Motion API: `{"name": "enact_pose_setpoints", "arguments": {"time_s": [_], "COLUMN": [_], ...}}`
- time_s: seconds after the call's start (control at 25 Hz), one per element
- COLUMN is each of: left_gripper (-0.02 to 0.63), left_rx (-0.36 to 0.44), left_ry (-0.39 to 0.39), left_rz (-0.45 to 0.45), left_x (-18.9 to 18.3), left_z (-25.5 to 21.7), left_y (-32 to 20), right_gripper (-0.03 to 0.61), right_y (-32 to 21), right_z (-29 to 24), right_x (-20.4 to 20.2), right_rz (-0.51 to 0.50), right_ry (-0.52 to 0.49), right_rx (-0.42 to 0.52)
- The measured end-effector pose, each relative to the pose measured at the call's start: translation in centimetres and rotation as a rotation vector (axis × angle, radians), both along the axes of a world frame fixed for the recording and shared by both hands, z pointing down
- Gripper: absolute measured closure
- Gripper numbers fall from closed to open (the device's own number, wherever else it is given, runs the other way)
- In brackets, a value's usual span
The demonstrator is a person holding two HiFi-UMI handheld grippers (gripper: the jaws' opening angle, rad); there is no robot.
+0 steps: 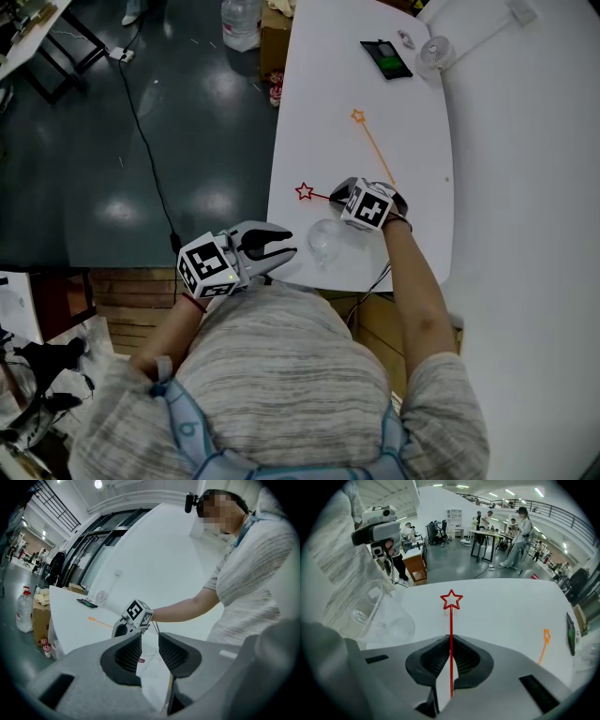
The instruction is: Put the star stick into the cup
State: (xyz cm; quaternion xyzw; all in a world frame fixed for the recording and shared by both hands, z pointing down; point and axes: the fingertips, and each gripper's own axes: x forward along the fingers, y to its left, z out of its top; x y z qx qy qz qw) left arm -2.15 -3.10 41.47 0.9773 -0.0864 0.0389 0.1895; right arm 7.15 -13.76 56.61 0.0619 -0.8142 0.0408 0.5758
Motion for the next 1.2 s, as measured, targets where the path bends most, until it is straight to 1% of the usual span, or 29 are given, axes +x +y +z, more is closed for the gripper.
{"name": "enact_pose_setpoints", "arguments": {"time_s": [0.12, 0.28, 0.44, 0.64, 0.8, 0.88, 1.0, 1.2], "left_gripper": [0.494, 0.494, 0.494, 0.494, 0.494, 0.494, 0.494, 0.494], "left_rx": [-0.004, -0.008, -0.007, -0.004, -0.001, 0.0, 0.003, 0.004], "left_ry": [-0.001, 0.0, -0.003, -0.002, -0.004, -0.006, -0.007, -0.009], "left_rz": [0.012, 0.019, 0.024, 0.028, 0.029, 0.03, 0.035, 0.042], "left_x": [0.2, 0.5, 0.8, 0.8, 1.1, 1.2, 1.0, 1.1], "left_z": [0.0, 0.1, 0.2, 0.0, -0.1, -0.1, -0.1, -0.1], "left_y": [0.3, 0.4, 0.2, 0.3, 0.1, 0.0, 0.3, 0.6], "right_gripper": [0.557, 0.557, 0.557, 0.557, 0.557, 0.558, 0.557, 0.558], "right_y": [-0.3, -1.2, -1.6, -1.2, -0.5, 0.1, 1.6, 2.9], "right_z": [-1.8, -5.8, -9.7, -14.9, -18.5, -20.1, -22.4, -24.8], "right_x": [0.2, 0.1, -0.2, -0.5, -0.4, -0.4, -1.1, -1.3], "right_rz": [0.062, 0.188, 0.26, 0.38, 0.458, 0.482, 0.478, 0.503], "right_ry": [-0.056, -0.197, -0.322, -0.544, -0.743, -0.836, -0.947, -1.043], "right_rx": [0.064, 0.155, 0.241, 0.33, 0.373, 0.391, 0.424, 0.482]}}
